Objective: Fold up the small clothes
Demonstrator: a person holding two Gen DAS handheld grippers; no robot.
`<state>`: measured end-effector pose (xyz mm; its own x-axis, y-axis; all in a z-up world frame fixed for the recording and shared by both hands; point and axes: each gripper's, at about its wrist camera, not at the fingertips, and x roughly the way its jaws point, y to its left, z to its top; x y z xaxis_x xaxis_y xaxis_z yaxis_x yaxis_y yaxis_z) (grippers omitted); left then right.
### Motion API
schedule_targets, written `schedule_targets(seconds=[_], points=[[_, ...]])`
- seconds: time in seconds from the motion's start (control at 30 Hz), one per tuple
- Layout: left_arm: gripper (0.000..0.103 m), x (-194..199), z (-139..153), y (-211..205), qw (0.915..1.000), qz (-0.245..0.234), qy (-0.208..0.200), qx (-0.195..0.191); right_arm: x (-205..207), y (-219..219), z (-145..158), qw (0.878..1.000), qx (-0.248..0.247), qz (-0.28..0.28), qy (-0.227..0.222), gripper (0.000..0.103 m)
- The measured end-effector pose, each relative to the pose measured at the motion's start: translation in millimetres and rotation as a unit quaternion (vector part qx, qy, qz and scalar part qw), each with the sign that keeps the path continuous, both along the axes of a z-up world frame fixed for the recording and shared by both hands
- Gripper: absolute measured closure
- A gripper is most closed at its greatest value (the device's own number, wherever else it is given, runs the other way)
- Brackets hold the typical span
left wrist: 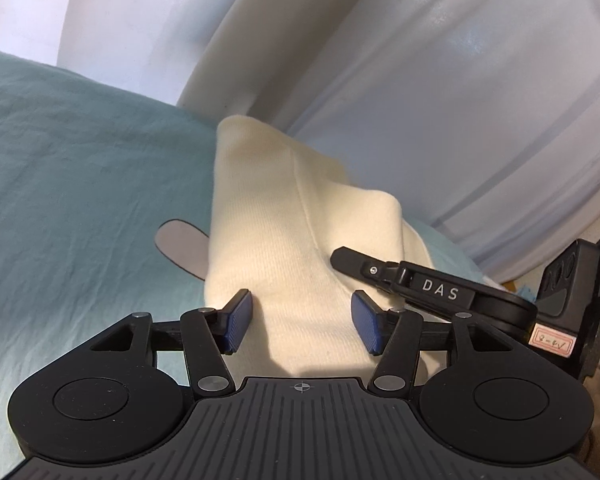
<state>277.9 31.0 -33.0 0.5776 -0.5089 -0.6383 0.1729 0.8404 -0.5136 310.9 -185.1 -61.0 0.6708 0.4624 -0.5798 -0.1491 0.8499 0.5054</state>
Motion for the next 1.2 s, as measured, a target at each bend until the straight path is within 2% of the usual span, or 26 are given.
schedule_targets(seconds=[0.1,0.17,0.23,0.3,0.37,0.47,0.57,0.6,0.7,0.77,0.8,0.87,0.93,1.0,1.07,1.13,1.2], points=[[0.044,-4.6,10.4,0.7,0.9998,0.000,-0.018,0.003,-13.7,2.6,18.3,0.996,-0.070,-0.018,-0.054,0.090],[0.044,-2.7,9.6,-2.7,0.9997,-0.009,-0.019,0.011,-21.7,-6.4,24.9,0.992,-0.095,-0.038,-0.073,0.090],[0.044,2.3,1.7,-9.9,0.9998,-0.016,0.001,0.015,-27.7,-22.5,25.2,0.987,-0.119,-0.069,-0.077,0.090],[0.044,8.0,-9.0,-21.2,0.9991,-0.035,0.023,0.011,-28.9,-39.6,17.9,0.986,-0.128,-0.092,-0.057,0.090],[0.044,11.7,-17.7,-32.7,0.9981,-0.048,0.037,0.011,-27.8,-60.4,0.9,0.987,-0.120,-0.101,-0.021,0.090],[0.041,15.2,-25.3,-45.2,0.9973,-0.049,0.040,0.037,-32.4,-82.9,-5.2,0.993,-0.074,-0.095,-0.013,0.089],[0.040,17.5,-27.7,-42.1,0.9971,-0.049,0.051,0.026,-29.9,-97.8,-6.7,0.995,0.000,-0.095,0.003,0.080],[0.040,18.9,-28.3,-39.9,0.9970,-0.049,0.055,0.024,-28.2,-103.9,-8.3,0.995,0.024,-0.094,0.008,0.073],[0.039,18.5,-29.6,-42.5,0.9968,-0.050,0.054,0.029,-19.8,-102.2,-14.2,0.995,0.043,-0.088,0.013,0.070],[0.038,16.6,-28.1,-47.3,0.9967,-0.050,0.050,0.039,-17.0,-95.8,-14.1,0.996,0.022,-0.089,0.008,0.080],[0.038,16.0,-26.4,-48.2,0.9967,-0.050,0.048,0.043,-16.3,-87.9,-10.8,0.996,-0.010,-0.089,-0.002,0.089],[0.037,13.5,-20.7,-50.9,0.9969,-0.047,0.040,0.049,-22.4,-76.3,0.4,0.993,-0.069,-0.093,-0.029,0.090],[0.037,11.6,-15.8,-52.8,0.9970,-0.048,0.028,0.055,-35.6,-68.9,13.3,0.984,-0.122,-0.110,-0.062,0.090],[0.036,10.4,-10.9,-56.2,0.9965,-0.054,0.018,0.061,-45.5,-65.5,22.7,0.971,-0.169,-0.144,-0.092,0.090],[0.036,10.4,-9.6,-61.1,0.9959,-0.060,0.014,0.066,-50.4,-73.4,22.3,0.965,-0.183,-0.165,-0.090,0.090],[0.036,13.1,-13.1,-66.1,0.9951,-0.066,0.020,0.070,-51.7,-85.4,14.4,0.966,-0.175,-0.176,-0.067,0.090],[0.035,14.0,-17.1,-70.9,0.9947,-0.074,0.027,0.067,-52.9,-94.3,1.6,0.963,-0.190,-0.183,-0.047,0.090]])
